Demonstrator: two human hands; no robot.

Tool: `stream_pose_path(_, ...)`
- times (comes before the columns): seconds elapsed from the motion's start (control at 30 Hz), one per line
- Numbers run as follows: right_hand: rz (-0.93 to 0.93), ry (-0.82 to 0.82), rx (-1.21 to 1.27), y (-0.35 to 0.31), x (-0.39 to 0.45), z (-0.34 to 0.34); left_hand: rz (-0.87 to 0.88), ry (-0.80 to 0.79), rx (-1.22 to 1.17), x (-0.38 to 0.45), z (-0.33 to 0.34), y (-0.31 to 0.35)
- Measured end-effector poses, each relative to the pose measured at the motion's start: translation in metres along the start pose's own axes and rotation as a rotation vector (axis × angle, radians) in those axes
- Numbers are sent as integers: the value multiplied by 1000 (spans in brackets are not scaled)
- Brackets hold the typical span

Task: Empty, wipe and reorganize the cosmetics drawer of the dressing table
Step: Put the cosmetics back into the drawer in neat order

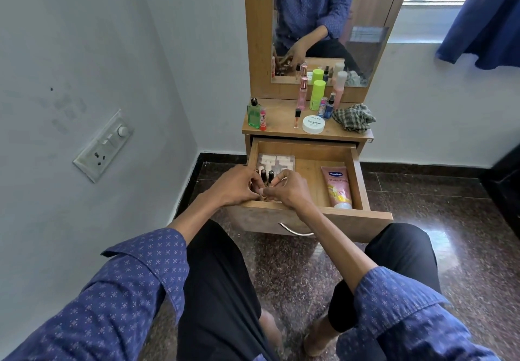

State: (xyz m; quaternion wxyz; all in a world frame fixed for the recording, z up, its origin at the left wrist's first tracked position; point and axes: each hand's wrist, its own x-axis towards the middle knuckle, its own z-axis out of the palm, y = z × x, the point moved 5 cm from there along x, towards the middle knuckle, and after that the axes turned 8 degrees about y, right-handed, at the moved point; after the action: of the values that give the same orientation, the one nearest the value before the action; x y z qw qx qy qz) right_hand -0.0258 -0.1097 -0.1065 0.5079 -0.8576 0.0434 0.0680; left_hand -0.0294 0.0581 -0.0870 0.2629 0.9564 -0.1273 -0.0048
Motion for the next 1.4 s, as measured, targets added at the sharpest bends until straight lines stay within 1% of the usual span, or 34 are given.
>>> stream_pose_path(0.13, -26, -64, 36, -1, 1, 1, -7, 11, -1, -1, 0, 2)
stream_pose_path(0.23, -18, -55, 30, 0, 2, -1, -15, 10, -2, -3, -3, 1)
stream_pose_path(0.4, -92, -41, -201, 0, 4, 2, -38, -51, 33, 2, -10, -1)
stream_pose_path(0.57, -14, -74, -248, 3, 12, 10, -55, -93, 111, 7, -15, 0)
stream_pose_path(0.67, 80, -137, -276, 3, 19, 20, -90, -180, 173, 13, -14, 4)
stream_pose_path(0.83, 93, -135, -328, 5, 29, 28, -160, -295, 301, 24, -8, 5)
stream_pose_path(0.93, 121, -176, -344, 7, 30, 29, -175, -341, 361, 28, -9, 9)
stream_pose_path(1.1, 147, -210, -376, 10, 31, 24, -221, -400, 378, 33, -7, 6)
stream_pose_path(1.23, 171, -254, -349, 13, 34, 28, -253, -436, 348, 33, -8, 6)
stream_pose_path(1.4, 169, -259, -284, 18, 39, 29, -279, -409, 315, 33, -9, 8)
